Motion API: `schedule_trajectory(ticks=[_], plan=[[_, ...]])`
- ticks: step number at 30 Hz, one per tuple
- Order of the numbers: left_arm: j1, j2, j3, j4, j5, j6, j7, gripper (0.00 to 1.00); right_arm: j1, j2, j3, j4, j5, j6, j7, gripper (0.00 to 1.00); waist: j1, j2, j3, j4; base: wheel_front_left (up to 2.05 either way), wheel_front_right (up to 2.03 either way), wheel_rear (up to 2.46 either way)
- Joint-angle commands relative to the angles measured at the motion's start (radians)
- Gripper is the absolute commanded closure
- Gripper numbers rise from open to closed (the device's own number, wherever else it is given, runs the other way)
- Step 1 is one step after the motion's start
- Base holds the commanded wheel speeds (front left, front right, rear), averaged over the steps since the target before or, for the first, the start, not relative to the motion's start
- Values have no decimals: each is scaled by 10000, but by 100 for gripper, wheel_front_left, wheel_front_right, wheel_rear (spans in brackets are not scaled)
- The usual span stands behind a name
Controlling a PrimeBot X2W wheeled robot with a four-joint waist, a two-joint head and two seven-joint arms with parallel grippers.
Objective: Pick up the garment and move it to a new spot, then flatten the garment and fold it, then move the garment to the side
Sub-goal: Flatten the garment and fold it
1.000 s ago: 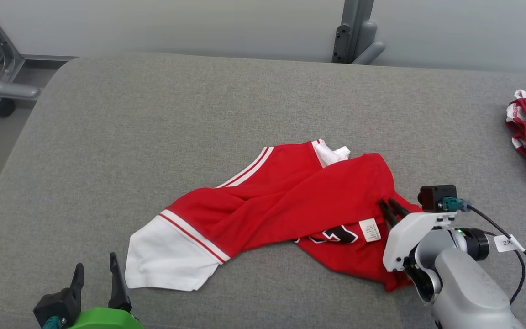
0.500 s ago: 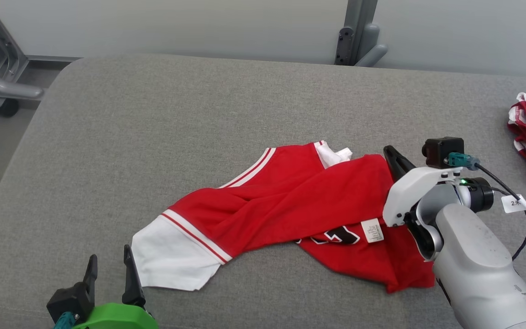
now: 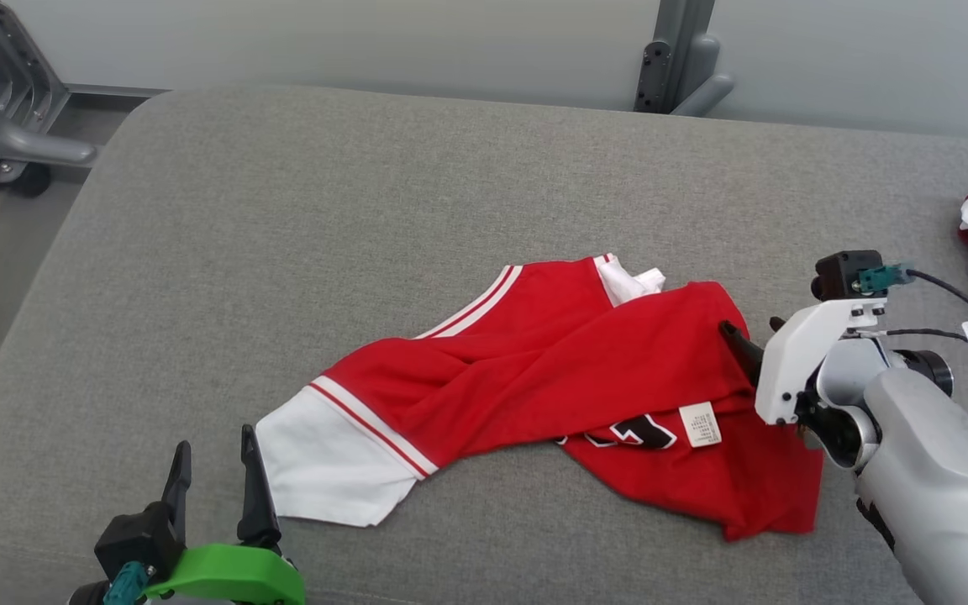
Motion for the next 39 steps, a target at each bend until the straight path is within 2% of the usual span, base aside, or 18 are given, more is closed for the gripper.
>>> schedule_trajectory(ticks=[1, 6, 11, 12, 13, 14, 16, 29, 39], plan=[[-3, 6, -40, -69, 23, 77, -1, 0, -32, -247, 134, -242, 769, -7, 543, 0, 0, 68, 92, 152, 0, 0, 0], [-44, 6, -120, -121, 35, 120, -1, 0, 151, -773, 391, -651, 2430, -7, 1788, 0, 0, 68, 220, 427, 0, 0, 0], [-78, 6, -134, -134, 27, 131, -1, 0, 174, -1149, 655, -808, 3158, -7, 2293, 0, 0, 68, 272, 575, 0, 0, 0], [-82, 6, -135, -133, 25, 135, -1, 0, 172, -1181, 713, -832, 3297, -8, 2345, 25, 0, 68, 277, 602, 0, 0, 0], [-88, 6, -143, -130, 21, 139, -1, 0, 179, -1208, 806, -862, 3421, -6, 2426, 58, 0, 68, 280, 626, 0, 0, 0], [-98, 6, -146, -126, 12, 147, -1, 0, 183, -1258, 886, -901, 3541, -8, 2453, 69, 0, 68, 279, 647, 0, 0, 0], [-118, 6, -155, -126, -2, 154, -1, 0, 136, -1363, 1010, -918, 3718, -8, 2387, 100, 0, 68, 282, 678, 0, 0, 0], [-145, 5, -176, -148, 18, 167, -1, 0, -1274, -1489, 1994, -1035, 3526, -6, 756, 100, 0, 68, 256, 673, 0, 0, 0], [-244, 7, -369, 45, -46, 108, -1, 0, -3721, -1082, 2610, -103, 2459, -8, -791, 100, 0, 68, 51, 1021, 0, 0, 0]])
